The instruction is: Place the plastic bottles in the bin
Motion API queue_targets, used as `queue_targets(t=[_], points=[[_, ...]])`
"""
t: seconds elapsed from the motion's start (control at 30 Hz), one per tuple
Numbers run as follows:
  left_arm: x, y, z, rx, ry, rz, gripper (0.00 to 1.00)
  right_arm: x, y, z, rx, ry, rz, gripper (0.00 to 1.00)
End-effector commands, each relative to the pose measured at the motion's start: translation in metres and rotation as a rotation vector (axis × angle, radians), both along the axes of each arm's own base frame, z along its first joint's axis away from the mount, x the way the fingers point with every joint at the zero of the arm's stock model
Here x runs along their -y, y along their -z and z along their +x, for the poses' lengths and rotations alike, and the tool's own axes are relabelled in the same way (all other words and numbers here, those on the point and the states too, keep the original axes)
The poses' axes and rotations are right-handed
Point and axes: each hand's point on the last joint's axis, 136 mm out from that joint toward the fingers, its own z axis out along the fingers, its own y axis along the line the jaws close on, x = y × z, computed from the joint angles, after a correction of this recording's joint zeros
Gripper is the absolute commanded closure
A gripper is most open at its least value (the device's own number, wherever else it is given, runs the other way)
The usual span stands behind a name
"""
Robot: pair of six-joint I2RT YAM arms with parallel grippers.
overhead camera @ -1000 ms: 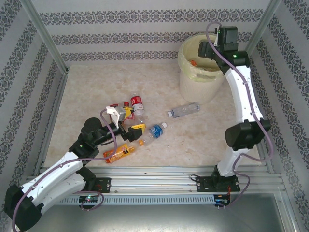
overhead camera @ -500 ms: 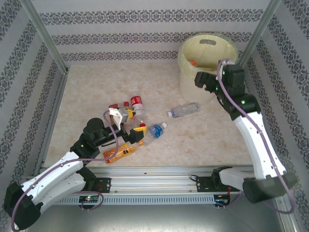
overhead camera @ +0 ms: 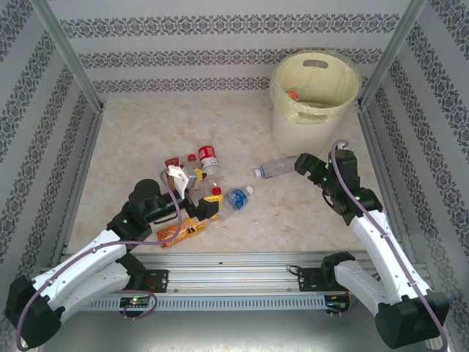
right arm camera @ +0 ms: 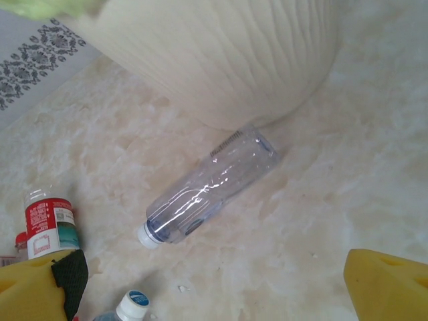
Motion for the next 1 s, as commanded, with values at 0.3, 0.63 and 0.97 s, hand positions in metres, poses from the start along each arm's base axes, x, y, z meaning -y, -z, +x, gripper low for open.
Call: queue_targets(t=[0.3, 0.63, 0.97], points=[[0.007, -0.013, -0.004, 0.033, 0.037, 0.001, 0.00, -0.029, 0.048, 0.013, -0.038, 0.141, 0.293, 0.02], [0.007, -0.012, -0.005, 0.029, 0.036, 0.008, 0.00, -0.040, 0.077, 0.028, -0.031, 0.280, 0.451, 0.06], [0.007, -0.011, -0.005, 0.031, 0.037, 0.015, 0.00, -0.052, 0.091, 0.049, -0.011, 0.309, 0.536, 0.09]])
